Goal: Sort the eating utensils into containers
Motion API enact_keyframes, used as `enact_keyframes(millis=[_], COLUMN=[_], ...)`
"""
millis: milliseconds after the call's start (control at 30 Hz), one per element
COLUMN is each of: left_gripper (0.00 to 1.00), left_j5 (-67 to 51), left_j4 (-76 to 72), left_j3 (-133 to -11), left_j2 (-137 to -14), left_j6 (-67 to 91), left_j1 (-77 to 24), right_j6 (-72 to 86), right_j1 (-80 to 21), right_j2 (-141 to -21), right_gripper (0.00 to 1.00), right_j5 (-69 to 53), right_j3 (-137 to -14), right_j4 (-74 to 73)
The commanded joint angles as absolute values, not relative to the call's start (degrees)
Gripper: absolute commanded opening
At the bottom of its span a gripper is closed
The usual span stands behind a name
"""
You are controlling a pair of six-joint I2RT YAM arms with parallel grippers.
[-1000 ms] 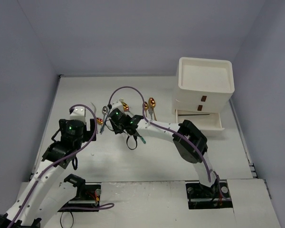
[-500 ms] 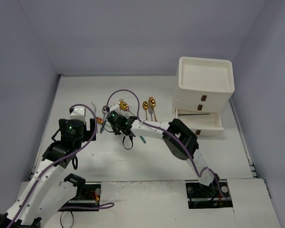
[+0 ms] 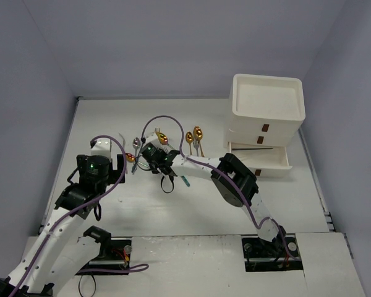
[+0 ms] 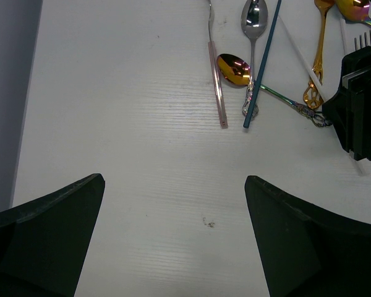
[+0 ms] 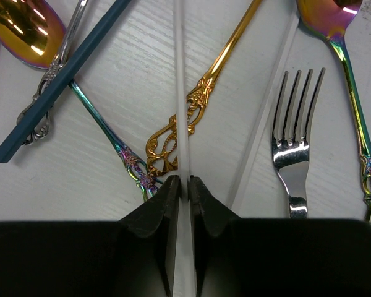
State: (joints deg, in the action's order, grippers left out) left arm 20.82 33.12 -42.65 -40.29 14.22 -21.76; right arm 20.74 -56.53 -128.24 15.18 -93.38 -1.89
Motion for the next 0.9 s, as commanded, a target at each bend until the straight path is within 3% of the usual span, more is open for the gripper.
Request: enact_keyframes(millis=[0,400,867], left_gripper=[0.97,0.96,0.96], left_j5=[21.15,21.18,21.35], left_j4=[30.9,30.96,31.11], left_j3=[-45.35,-45.35,-45.44], left_j2=[-40.74,-40.72,-41.23], left_j6=[15.08,15.05,15.29], left_j1=[-21.71,-21.71,-21.8], right_j6=[20.36,26.43,56.45], right_j1=[-56.07,-55.29,-45.71], right_j2=[-126.6,-110.19,-82.09], right_gripper=[0.03,0.0,0.0], right_j5=[16.95,20.4,15.93], right_j3=[-94.36,-87.78,-52.47], right_j4=[-0.62,-0.62,-0.62])
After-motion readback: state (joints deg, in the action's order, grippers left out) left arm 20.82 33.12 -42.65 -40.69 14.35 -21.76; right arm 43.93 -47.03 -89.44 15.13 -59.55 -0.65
